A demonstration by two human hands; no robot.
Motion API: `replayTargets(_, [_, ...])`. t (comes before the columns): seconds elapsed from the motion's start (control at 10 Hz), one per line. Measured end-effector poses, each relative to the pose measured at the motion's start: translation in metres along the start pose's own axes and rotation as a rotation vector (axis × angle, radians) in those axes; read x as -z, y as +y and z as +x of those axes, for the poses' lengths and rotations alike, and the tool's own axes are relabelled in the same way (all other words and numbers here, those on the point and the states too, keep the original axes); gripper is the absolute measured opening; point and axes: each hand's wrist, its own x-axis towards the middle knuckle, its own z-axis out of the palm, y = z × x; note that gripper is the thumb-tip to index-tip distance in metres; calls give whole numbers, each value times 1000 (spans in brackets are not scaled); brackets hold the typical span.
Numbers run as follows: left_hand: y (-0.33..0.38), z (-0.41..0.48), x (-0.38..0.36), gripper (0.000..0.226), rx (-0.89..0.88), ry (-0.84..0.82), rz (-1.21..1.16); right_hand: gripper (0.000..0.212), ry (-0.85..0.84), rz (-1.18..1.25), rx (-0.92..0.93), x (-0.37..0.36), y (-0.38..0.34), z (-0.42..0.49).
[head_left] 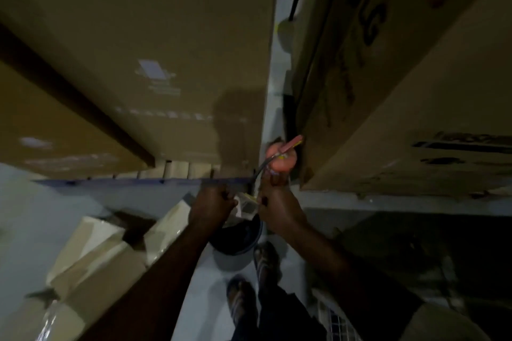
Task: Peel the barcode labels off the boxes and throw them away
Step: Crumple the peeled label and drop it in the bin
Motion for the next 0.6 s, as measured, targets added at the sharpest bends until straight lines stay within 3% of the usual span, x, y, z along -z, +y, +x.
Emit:
replayTargets(0.2, [-66,74,-70,33,242,-48,-44,14,-173,-131,-59,-106,54,103])
replayTargets(0.3, [-95,108,-107,38,243,21,-112,15,-212,-194,-54,-153,76,137])
replayTargets(0.4, [-119,132,-137,41,276,-90,-64,24,-284,-169,-148,-201,100,159])
replayTargets(0.5, [-135,154,-162,34,433,-148,-146,20,-322,-144,-173,-244,115,173])
replayTargets(0.6, [-163,171,-187,30,439,-218,-123,12,-215,-134,-107,-282,129,182])
